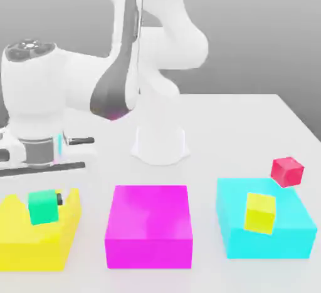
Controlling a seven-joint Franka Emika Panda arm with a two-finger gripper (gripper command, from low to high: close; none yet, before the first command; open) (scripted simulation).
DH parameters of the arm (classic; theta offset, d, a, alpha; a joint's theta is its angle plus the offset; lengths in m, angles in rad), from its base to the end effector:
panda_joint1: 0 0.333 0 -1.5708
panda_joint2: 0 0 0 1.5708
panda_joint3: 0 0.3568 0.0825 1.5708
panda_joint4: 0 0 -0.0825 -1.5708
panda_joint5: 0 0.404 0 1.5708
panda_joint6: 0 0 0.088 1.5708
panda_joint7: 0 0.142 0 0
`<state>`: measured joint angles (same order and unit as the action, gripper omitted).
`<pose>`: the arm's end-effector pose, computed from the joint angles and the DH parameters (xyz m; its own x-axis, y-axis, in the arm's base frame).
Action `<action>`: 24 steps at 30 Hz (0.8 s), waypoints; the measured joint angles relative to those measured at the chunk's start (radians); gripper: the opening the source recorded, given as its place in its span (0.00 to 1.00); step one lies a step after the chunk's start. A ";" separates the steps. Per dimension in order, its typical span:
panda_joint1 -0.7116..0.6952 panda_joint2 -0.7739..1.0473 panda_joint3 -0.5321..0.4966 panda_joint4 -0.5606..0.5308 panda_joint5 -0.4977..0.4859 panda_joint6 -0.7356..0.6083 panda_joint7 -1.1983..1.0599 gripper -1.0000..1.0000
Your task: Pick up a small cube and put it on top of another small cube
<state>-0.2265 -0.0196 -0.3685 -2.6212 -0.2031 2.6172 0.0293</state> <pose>0.3686 -0.2475 0.2460 0.9010 -0.4337 0.0092 -0.4325 -0.8965 0.0963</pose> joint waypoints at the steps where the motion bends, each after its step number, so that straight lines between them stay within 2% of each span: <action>1: -0.016 -0.031 -0.007 -0.032 -0.018 0.001 -0.038 0.00; 9: -0.106 -0.256 -0.138 -0.292 -0.111 0.035 -0.365 0.00; 11: -0.096 -0.254 -0.160 -0.311 -0.097 0.057 -0.407 0.00; 19: -0.008 -0.107 -0.211 -0.312 0.051 0.202 -0.519 0.00; 24: 0.035 0.021 -0.197 -0.315 0.244 0.318 -0.652 0.00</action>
<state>-0.1911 0.0009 -0.5652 -2.9363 0.0412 2.9350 -0.6224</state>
